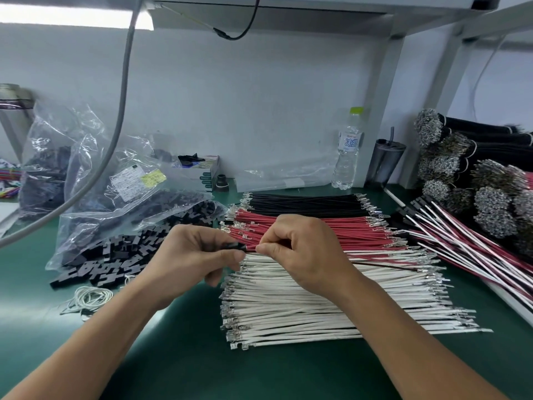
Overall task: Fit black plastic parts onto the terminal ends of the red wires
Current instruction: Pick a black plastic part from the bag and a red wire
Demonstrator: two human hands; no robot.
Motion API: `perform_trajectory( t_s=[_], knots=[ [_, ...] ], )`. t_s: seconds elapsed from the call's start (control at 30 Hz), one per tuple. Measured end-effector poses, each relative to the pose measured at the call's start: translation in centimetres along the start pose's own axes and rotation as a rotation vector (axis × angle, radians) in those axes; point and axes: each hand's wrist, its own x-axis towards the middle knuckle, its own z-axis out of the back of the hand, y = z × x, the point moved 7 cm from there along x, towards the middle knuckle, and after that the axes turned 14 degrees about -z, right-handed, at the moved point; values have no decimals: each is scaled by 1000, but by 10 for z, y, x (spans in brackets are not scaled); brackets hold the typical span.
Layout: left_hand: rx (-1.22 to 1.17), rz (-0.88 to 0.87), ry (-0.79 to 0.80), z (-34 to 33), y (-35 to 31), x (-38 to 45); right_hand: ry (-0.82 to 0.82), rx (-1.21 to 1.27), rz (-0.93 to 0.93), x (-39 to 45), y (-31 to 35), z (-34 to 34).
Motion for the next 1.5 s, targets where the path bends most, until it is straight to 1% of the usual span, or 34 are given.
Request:
perform_trajectory(
  t_s=[0.07,0.17,0.23,0.3,0.37,0.4,0.43,0.47,0.53,0.57,0.6,0.8,0.97,1.03,1.13,1.23,1.4,1.5],
  knots=[
    [-48,-3,-6,-2,0,0,7,27,4,-1,1,0],
    [-61,-19,6,-4,2,0,32,45,-7,0,1,3],
    [-47,-44,2,-7,3,2,11,-41,-19,1,-2,8],
    [-22,-73,-15,-10,3,6,-89,-183,-11,-1,-3,17],
    [-19,-87,-50,-6,6,7,-231,-307,86,-9,8,26],
    [-20,-84,-61,-3,8,7,-263,-330,138,-14,15,27],
    [-16,-80,-65,-1,10,6,-246,-324,177,-19,20,24],
    [-10,-76,-70,2,12,5,-166,-297,182,-22,20,16],
    [-15,-69,-97,4,13,4,84,-256,87,-27,13,-6],
    [-20,-69,-107,4,13,4,186,-255,22,-29,7,-16],
    [-23,-73,-109,2,12,4,242,-258,-27,-30,2,-22],
    [-41,-65,-124,1,13,4,328,-118,-134,-24,-6,-29],
    [-34,-60,-145,3,13,4,311,-146,-85,-25,-7,-27],
    [-37,-62,-160,5,13,5,280,-106,-70,-24,-5,-21],
    [-63,-73,-160,5,10,5,140,24,-71,-19,-5,-3],
    [-117,-78,-164,5,8,5,-4,51,-63,-16,-5,10],
    [-160,-81,-149,3,3,5,-94,-7,-26,-18,-4,12],
    [-173,-75,-149,2,2,4,-132,21,-13,-19,-3,15]
  ],
)
